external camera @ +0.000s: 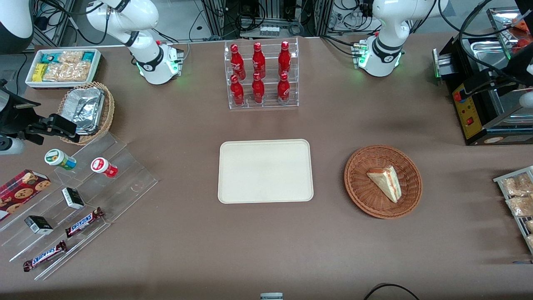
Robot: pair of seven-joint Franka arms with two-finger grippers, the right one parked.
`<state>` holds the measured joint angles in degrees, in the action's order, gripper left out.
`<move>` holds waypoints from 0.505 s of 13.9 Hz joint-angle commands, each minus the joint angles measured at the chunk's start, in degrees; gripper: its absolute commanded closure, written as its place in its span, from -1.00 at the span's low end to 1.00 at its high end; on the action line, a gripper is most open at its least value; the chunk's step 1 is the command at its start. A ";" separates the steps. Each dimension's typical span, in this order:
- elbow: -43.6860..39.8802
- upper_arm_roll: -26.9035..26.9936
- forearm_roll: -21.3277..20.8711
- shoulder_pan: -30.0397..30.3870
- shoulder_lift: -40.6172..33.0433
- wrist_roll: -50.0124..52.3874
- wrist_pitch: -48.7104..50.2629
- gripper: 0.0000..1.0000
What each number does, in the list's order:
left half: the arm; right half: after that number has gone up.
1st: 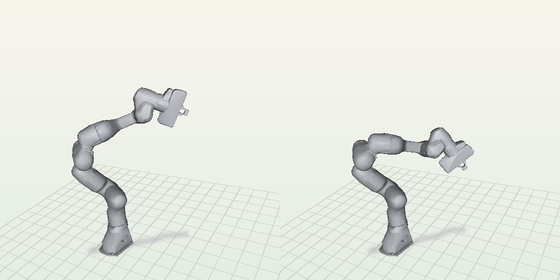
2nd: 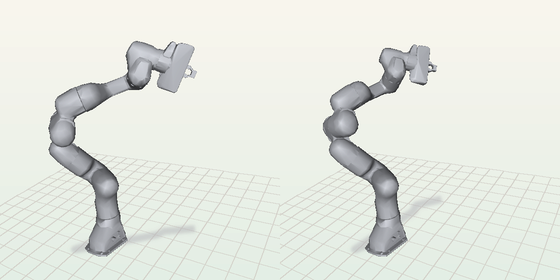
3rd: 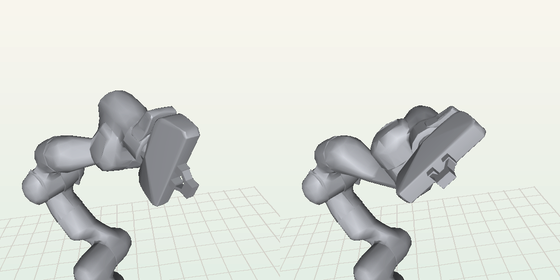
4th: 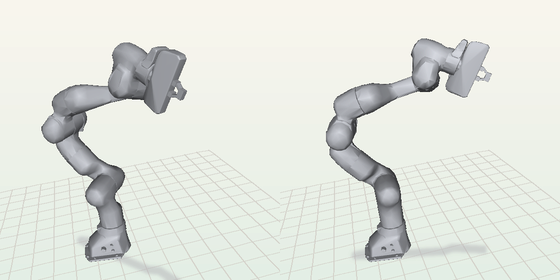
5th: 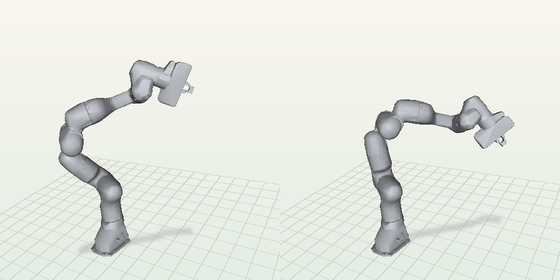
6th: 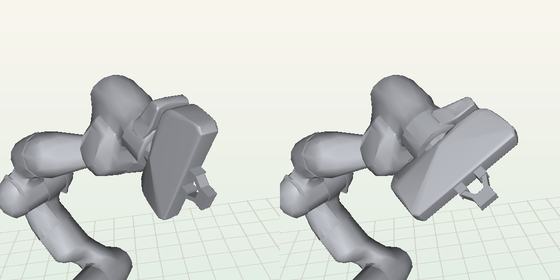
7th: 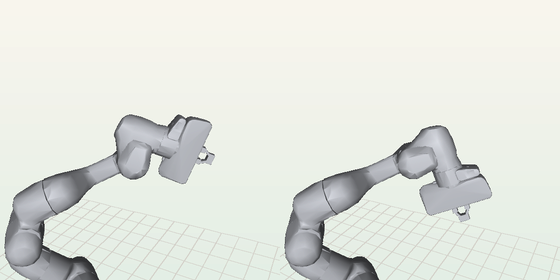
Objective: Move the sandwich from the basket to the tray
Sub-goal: 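Move the left gripper over the sandwich in the wicker basket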
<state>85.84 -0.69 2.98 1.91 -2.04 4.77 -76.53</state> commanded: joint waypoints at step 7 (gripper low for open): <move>-0.95 -1.68 -4.30 0.64 6.25 0.06 -2.73 -1.00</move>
<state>85.38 -1.80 -0.58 1.92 1.71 4.56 -77.53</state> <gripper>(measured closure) 0.000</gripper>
